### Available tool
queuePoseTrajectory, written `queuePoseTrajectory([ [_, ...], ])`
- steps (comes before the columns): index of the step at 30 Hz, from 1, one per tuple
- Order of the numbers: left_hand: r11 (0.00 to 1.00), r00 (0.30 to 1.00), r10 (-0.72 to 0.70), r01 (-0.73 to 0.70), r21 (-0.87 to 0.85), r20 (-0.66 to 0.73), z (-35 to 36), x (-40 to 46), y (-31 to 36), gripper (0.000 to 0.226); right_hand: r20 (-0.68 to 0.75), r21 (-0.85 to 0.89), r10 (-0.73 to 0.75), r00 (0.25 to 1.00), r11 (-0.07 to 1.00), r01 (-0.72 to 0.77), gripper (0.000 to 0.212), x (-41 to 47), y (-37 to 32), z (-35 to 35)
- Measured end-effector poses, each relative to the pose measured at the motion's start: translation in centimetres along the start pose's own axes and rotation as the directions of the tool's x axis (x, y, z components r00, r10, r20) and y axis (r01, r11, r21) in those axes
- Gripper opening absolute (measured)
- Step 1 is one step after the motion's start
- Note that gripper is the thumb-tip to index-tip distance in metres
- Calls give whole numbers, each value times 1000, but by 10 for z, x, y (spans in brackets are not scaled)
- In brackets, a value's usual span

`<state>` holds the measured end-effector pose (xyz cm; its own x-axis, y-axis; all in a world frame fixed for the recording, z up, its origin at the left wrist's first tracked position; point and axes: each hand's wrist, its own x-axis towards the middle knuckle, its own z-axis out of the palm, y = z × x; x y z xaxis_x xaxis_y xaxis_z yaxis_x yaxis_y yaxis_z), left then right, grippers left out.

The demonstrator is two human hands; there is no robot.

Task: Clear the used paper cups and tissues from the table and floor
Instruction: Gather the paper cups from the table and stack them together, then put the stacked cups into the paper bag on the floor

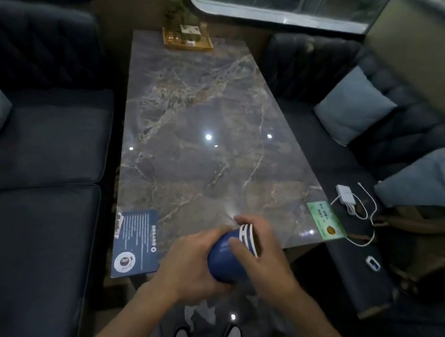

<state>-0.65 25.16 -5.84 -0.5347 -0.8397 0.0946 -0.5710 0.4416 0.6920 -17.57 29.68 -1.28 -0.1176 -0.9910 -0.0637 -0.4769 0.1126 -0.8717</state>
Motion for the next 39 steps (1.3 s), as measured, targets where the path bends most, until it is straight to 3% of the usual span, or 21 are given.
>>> queuePoseTrajectory([
  [6,999,996,16,-12,-46,90,21,3,25,83,-67,31,-2,998,1000,4,31,-22,12,-17],
  [19,986,951,168,-163,-43,259,96,-14,128,76,-277,115,81,957,992,-50,37,-123,75,-93],
  [30,945,845,304,-325,-29,439,197,-62,220,96,-427,309,225,876,947,-93,32,-259,155,-164],
  [35,980,890,182,-130,-150,419,225,-80,235,85,-503,418,331,798,902,-111,27,-308,190,-193],
  [37,950,918,33,94,-298,394,235,-85,231,73,-528,456,379,760,882,-123,23,-320,203,-202],
  [39,839,880,-88,318,-442,466,248,-88,225,62,-531,505,435,727,852,-141,22,-330,217,-206],
])
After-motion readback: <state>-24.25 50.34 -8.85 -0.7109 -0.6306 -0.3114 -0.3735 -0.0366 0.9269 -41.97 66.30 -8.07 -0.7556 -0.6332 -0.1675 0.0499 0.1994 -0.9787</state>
